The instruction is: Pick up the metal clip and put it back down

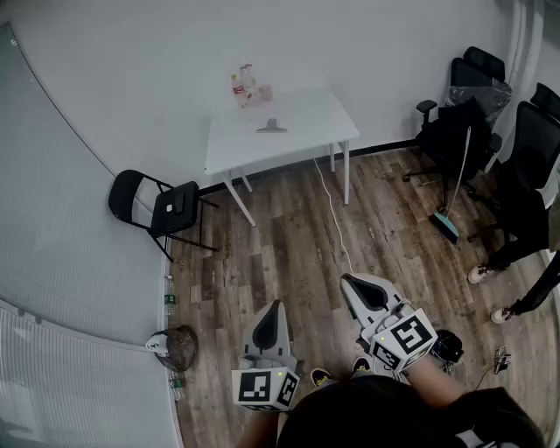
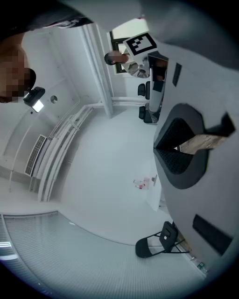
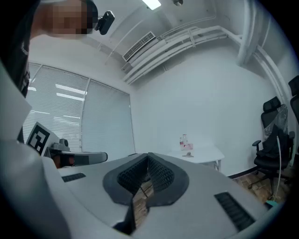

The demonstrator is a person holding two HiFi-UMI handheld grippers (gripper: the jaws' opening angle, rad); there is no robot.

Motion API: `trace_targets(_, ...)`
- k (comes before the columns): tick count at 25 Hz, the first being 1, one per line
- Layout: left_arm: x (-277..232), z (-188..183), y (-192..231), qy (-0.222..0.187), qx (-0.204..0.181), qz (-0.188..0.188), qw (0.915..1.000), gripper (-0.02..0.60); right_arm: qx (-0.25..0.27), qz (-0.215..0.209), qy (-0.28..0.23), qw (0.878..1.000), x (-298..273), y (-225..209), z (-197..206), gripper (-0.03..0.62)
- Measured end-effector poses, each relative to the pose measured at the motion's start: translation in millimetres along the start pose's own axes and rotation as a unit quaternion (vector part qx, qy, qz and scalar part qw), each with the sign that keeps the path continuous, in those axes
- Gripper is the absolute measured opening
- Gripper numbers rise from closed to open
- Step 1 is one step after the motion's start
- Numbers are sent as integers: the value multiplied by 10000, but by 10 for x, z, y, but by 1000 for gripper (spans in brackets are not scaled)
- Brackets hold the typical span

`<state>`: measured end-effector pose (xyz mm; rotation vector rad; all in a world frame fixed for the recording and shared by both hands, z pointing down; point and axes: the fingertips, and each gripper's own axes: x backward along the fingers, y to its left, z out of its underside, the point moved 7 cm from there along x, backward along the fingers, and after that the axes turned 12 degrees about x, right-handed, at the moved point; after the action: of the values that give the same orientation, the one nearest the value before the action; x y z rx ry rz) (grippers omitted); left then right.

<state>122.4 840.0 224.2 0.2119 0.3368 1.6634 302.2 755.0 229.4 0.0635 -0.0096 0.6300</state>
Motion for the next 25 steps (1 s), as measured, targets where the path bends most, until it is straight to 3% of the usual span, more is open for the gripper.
trace_targets(11, 96, -40, 298, 45, 66, 137, 9999, 14, -82, 100, 3, 9999, -167, 214, 32, 17)
trace_targets(18, 236, -100, 552, -172, 41, 287, 9994, 14, -110, 210, -118, 9996, -232, 336, 116, 17)
trace_targets(25, 351, -151, 774, -147, 135, 241, 9995, 14, 4, 183, -131, 9997, -344, 486, 24, 17)
